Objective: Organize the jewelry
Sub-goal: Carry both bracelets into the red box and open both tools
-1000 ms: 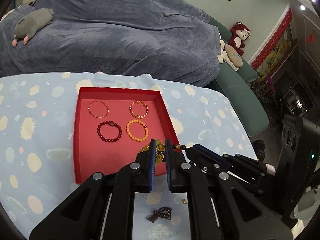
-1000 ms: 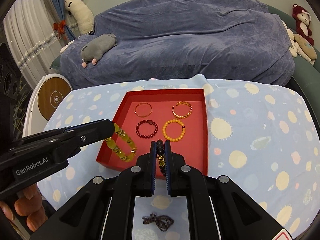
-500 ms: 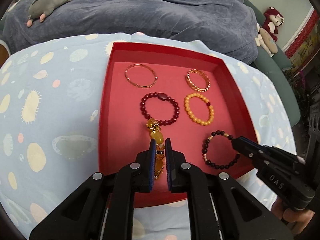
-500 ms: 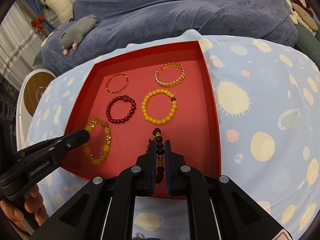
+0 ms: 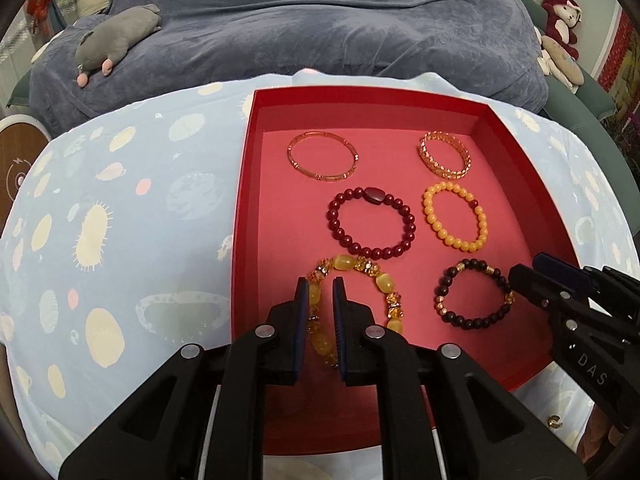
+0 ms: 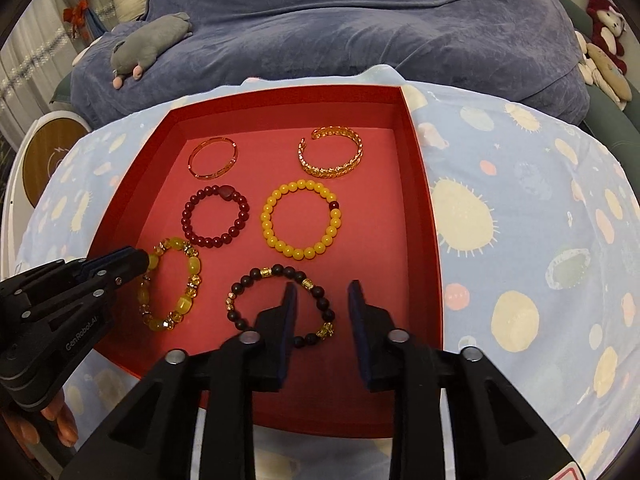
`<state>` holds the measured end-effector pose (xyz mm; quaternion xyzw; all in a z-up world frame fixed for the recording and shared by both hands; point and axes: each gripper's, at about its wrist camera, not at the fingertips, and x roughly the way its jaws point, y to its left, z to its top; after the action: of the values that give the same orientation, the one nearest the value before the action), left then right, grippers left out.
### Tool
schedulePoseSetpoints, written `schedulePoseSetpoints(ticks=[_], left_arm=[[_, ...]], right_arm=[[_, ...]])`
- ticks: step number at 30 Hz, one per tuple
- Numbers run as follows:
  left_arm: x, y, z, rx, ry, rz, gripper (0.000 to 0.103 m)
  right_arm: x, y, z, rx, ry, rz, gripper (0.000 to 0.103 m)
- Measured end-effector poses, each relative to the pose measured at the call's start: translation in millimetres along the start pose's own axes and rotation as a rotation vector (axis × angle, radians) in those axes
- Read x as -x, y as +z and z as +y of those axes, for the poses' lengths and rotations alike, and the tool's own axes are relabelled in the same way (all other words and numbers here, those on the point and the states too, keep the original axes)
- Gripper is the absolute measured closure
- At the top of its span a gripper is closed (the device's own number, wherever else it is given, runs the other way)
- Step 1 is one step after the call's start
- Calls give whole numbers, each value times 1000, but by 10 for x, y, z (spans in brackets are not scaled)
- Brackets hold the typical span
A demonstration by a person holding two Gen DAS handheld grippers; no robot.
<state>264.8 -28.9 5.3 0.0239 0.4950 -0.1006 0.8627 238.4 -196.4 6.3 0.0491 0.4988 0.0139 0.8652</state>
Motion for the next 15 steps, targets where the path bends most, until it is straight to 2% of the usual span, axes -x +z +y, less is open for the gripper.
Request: schedulePoseSetpoints(ticks=[1,2,3,15], left_arm=[[14,12,4,9,-3,-2,82],[32,14,-1,16,3,-9,72],[63,15,-4,18,12,-26,67],[449,-173,-86,21,-13,-56,66]], right_arm=[[19,0,-11,-7,5,-2,68],[34,-1,-15,-10,11,-2,68],[51,-6,-13,-12,11,-4,68],[423,-214,4,-30,28,-33,68]])
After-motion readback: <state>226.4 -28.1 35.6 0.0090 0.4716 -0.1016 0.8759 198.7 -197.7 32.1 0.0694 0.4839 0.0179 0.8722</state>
